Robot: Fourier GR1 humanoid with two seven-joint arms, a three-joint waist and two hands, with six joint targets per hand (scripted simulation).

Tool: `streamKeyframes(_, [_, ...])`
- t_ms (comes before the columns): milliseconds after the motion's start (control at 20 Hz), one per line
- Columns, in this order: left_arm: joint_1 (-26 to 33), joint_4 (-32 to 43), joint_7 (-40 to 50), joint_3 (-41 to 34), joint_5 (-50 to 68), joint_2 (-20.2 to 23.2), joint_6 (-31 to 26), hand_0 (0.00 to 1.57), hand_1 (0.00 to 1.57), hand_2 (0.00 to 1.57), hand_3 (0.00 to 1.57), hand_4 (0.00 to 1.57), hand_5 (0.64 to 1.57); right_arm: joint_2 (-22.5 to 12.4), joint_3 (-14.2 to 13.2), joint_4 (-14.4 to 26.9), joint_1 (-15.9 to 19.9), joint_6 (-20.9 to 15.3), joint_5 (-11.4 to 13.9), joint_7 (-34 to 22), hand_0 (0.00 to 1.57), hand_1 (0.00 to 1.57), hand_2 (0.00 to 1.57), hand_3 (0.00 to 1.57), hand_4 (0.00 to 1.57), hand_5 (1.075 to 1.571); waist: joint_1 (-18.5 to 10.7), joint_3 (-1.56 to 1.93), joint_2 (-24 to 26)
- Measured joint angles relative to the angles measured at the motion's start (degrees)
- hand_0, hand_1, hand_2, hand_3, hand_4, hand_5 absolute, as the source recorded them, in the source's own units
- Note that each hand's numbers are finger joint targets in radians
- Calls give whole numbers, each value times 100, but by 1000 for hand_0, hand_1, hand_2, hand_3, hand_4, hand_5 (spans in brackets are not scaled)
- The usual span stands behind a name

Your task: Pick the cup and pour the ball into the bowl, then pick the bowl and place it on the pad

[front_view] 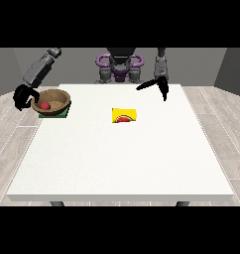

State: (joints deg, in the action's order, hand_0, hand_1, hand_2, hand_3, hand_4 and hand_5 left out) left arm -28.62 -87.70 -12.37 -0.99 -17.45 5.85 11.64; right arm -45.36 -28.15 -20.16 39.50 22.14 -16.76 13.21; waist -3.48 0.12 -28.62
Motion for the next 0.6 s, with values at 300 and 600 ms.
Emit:
streamKeyframes(300, [140, -348, 287, -20, 119, 46, -151, 0, 0, 0, 0, 0, 1566, -188, -90, 238, 109, 162, -112, -296, 1571, 1571, 1571, 1080, 737, 1570, 11, -3, 135])
streamKeyframes(600, [196, -343, 327, -15, 188, 39, -245, 0, 0, 0, 0, 0, 1565, 65, 191, 181, 12, -49, 144, -223, 1571, 1571, 1571, 1114, 686, 1565, -29, -8, 287])
